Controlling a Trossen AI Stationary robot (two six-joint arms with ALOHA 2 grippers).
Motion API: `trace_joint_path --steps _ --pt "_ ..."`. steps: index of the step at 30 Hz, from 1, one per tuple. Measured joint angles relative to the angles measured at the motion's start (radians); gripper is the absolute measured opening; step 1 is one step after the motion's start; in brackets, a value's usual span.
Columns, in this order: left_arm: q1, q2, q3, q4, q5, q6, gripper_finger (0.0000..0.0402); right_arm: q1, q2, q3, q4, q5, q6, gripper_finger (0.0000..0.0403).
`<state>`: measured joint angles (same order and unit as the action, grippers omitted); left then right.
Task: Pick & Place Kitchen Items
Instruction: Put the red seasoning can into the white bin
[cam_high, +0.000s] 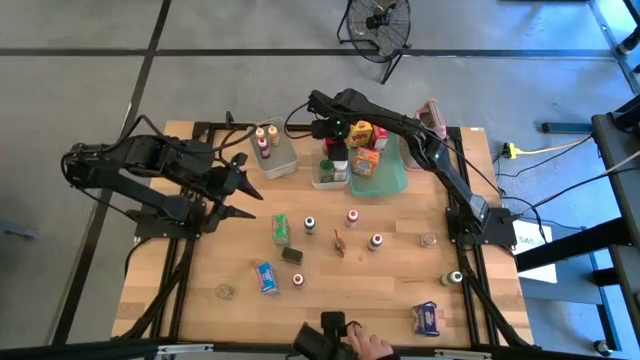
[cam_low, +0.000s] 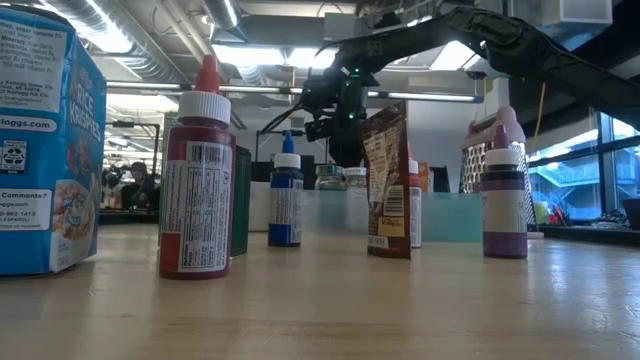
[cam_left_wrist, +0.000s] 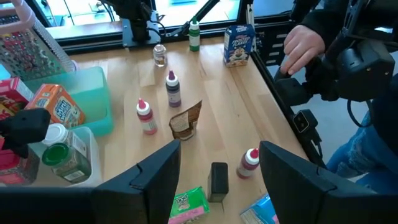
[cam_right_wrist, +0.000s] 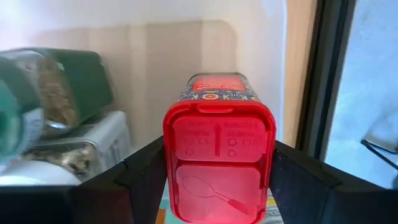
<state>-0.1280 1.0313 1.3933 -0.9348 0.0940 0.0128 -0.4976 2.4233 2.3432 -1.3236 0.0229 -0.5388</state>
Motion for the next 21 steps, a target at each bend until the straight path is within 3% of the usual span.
trace_joint_path --steps 10,15,21 --pt "0.0 0.0 0.0 0.0 0.0 -0.001 0.0212 0.0 0.0 0.0 -0.002 -0.007 0.017 0.0304" --pt "0.0 0.0 0.0 0.0 0.0 -0.007 0.0212 0.007 -0.001 0.011 -0.013 0.063 0.029 0.033" --pt "0.0 0.001 0.0 -0.003 -0.006 -0.04 0.0212 0.032 -0.053 0.012 0.002 0.136 0.03 0.0332"
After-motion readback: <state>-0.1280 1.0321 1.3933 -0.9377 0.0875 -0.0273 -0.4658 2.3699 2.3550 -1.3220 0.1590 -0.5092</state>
